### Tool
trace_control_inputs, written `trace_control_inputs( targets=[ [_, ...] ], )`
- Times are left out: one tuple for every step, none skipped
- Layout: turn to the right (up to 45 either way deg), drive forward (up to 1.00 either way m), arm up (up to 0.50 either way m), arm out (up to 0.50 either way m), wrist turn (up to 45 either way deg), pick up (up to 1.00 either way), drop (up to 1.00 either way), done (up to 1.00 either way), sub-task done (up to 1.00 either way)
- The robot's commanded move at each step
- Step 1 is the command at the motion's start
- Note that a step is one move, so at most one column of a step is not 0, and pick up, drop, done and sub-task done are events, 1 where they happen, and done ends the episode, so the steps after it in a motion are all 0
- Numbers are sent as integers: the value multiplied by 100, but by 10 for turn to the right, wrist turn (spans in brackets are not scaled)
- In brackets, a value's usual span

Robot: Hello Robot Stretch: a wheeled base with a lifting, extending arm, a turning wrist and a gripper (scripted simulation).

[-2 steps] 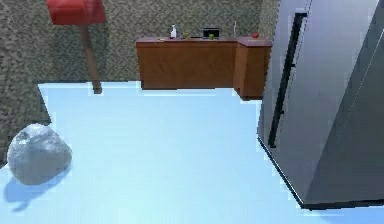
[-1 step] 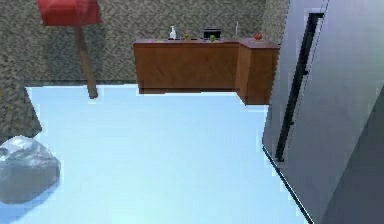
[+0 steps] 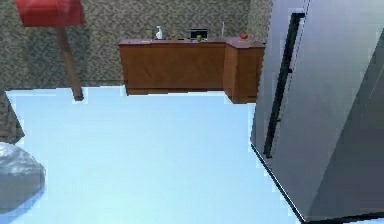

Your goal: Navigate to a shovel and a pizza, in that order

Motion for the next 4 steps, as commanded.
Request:
trace_control_inputs(
  targets=[
    [0,100,0,0,0,0,0,0,0],
    [0,100,0,0,0,0,0,0,0],
    [30,0,0,0,0,0,0,0,0],
    [0,10,0,0,0,0,0,0,0]
  ],
)
